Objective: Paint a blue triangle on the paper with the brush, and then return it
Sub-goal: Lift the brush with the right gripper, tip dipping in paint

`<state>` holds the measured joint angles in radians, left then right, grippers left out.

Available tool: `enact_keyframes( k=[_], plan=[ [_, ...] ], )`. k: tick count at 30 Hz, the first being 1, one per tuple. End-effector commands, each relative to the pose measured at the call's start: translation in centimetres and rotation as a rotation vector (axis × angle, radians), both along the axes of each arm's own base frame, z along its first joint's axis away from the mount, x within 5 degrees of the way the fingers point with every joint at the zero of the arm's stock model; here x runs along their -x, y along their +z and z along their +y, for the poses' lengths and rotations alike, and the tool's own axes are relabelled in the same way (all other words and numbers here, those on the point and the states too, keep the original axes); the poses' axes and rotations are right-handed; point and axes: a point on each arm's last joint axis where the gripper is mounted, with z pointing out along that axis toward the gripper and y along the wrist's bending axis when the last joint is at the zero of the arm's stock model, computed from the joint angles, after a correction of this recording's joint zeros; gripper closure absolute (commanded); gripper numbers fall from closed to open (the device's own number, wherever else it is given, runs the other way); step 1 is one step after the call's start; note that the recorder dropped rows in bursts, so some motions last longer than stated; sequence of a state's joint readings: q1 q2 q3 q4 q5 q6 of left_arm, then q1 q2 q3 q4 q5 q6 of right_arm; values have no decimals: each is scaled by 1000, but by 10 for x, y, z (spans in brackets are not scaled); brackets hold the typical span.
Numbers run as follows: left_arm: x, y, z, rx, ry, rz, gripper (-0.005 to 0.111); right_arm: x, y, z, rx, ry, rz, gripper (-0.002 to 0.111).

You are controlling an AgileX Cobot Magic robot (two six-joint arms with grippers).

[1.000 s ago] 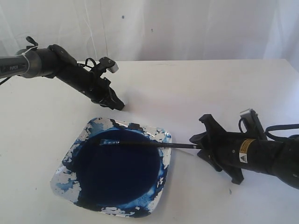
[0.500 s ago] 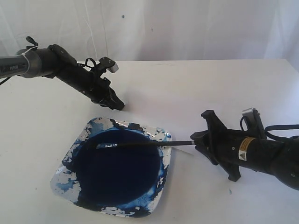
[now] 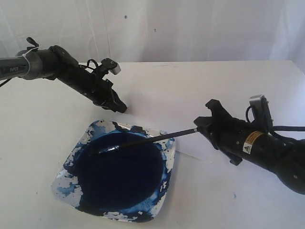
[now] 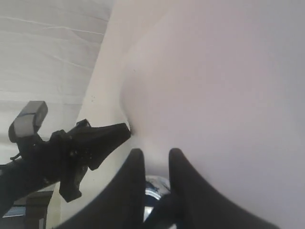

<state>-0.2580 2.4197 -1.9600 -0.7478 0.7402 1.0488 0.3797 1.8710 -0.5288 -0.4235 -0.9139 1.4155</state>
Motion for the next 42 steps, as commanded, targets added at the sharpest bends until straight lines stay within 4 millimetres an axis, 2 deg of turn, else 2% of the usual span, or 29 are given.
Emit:
enact_keyframes(
  k=[1,10,21,30,42],
  plan=[
    [3,-10,-2,-12,-15,27,107,-2,-1,-2,113,18,-107,95],
    [3,-10,-2,-12,-15,27,107,-6,26,1,56,36,-452,95],
    [3,-10,-2,-12,-15,27,107,-12,31,4,101,46,-524,95],
    [2,-10,-2,-12,-14,26,107,-23,46,17,135,148,-663,95],
    [2,-10,-2,-12,-14,26,107,-27,58,24,209,218,-804,105]
  ],
)
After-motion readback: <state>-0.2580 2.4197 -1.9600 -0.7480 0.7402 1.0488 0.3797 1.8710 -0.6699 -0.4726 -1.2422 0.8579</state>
